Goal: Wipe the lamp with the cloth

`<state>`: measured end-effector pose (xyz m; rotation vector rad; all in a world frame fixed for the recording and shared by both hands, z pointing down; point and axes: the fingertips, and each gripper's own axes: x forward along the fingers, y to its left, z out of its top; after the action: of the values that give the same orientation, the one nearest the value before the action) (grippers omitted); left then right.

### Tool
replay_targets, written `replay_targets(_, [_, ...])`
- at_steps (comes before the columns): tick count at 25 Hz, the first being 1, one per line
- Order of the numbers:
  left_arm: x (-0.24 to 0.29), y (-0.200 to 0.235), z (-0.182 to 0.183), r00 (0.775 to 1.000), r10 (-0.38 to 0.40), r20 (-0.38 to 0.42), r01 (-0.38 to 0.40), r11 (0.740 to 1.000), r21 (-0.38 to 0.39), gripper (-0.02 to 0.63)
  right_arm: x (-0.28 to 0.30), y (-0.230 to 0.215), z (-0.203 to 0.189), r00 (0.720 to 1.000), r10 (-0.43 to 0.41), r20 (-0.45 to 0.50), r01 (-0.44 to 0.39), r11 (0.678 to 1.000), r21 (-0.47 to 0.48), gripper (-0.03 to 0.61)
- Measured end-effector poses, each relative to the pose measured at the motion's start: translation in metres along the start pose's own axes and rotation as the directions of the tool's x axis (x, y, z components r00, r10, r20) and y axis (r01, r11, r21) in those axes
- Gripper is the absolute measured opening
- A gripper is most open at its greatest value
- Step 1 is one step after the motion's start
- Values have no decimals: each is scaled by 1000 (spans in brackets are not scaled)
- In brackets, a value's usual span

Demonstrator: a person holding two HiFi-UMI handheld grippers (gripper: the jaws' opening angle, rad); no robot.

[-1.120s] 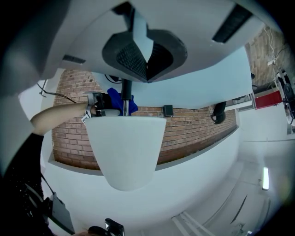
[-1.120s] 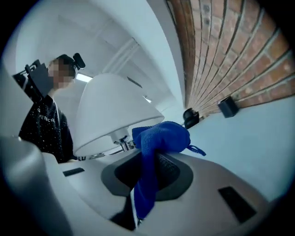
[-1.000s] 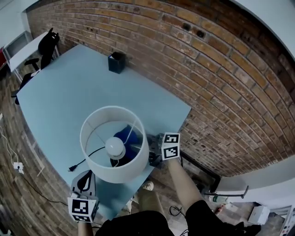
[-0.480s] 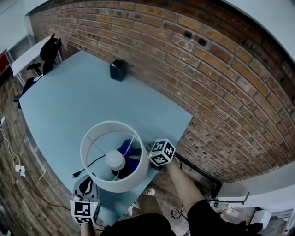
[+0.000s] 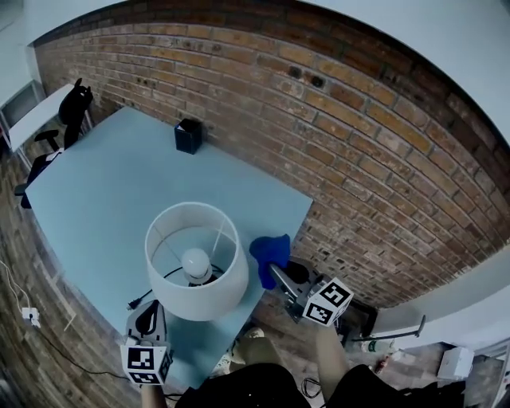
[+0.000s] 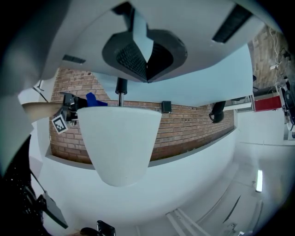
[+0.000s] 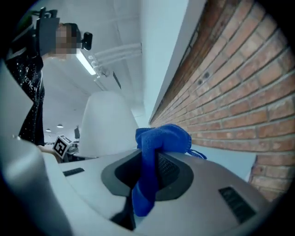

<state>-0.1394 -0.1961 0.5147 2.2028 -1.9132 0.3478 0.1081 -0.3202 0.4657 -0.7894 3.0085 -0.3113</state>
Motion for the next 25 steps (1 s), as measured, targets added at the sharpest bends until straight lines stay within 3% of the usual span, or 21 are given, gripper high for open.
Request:
replay_targets(3, [-9,0,2,1000,-14,23,14,1000,0,9,-24,13,16,992,-120,45,124,987,-103,61])
replay_targets(6, [-18,-1,2,999,-31,40,31,1000,0,9,-38,23,18,984,-171,43,176,973,-148,61])
replay_targets(15, [-49,-2,5,993,-69,100,70,998,-4,8,-70,60,25,972,-219,88,230,960,-158,61])
replay_targets(21, [-56,3,5,994,-64,94,64,998,-5,9,-78,70,29,966,-231,118,245,963,-114,61])
replay_targets(25, [-55,3,0,995,-63,76,63,998,-8,8,-78,70,22,965,-248,83,257,957,-136,61])
